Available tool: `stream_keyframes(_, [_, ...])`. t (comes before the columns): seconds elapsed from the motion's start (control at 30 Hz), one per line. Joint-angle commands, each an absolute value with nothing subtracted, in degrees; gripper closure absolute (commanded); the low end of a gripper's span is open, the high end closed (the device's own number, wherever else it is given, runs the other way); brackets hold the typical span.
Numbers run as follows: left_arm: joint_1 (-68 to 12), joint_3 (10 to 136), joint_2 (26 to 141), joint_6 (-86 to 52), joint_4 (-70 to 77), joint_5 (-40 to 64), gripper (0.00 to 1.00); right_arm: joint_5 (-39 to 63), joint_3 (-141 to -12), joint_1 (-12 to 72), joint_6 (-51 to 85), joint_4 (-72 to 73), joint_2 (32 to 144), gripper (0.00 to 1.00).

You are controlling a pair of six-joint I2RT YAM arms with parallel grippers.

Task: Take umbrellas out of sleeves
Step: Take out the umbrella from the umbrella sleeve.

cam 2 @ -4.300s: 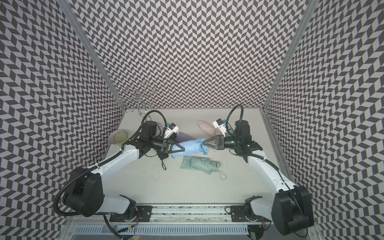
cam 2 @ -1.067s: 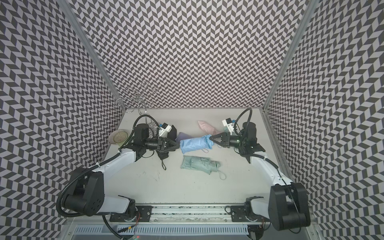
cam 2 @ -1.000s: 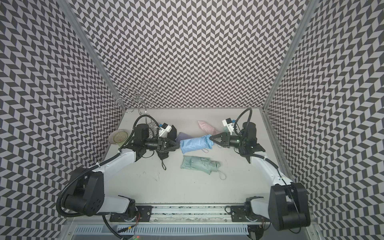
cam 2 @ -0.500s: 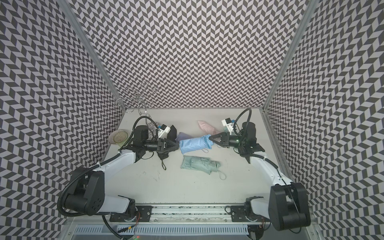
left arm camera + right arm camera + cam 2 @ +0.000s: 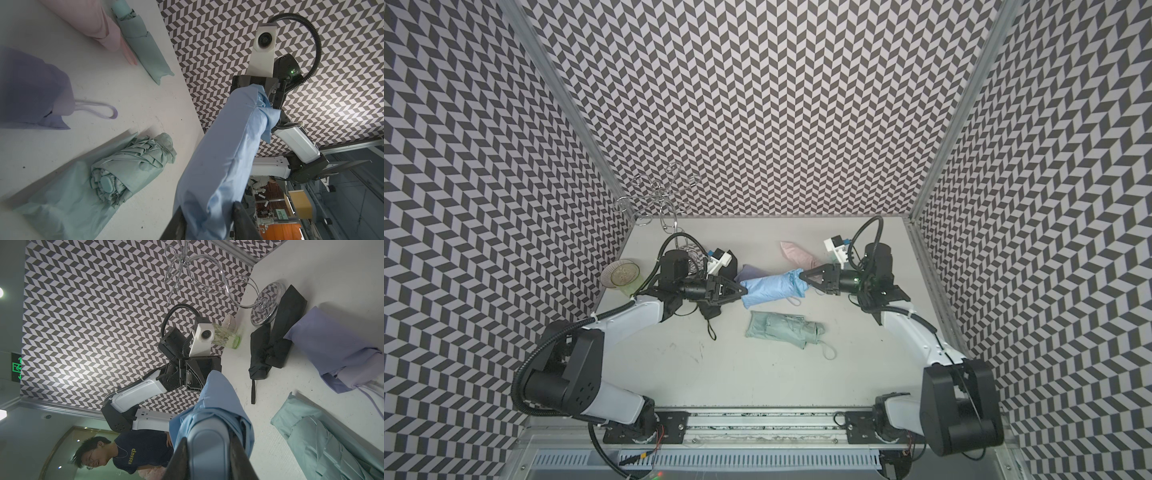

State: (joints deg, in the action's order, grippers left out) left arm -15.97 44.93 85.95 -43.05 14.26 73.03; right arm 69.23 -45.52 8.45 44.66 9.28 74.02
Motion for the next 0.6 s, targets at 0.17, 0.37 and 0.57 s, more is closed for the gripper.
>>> stream_keyframes(0.17, [-15.16, 45.62, 86.15, -42.57, 17.13, 74.34, 1.00, 70.29, -48.02, 8.77, 44.54, 12.46, 74.36, 0.95])
stream_keyframes(0.37, [-14.02, 45.82, 85.63, -40.86, 15.34, 73.74, 1.00, 69.46, -47.46, 8.38, 41.83, 9.38, 73.95, 0.95])
stream_keyframes(0.57, [-12.07, 47.76, 85.93, -35.76, 7.90, 71.07, 1.00, 68.83, -48.87, 7.74, 39.85, 6.51, 74.75, 0.95])
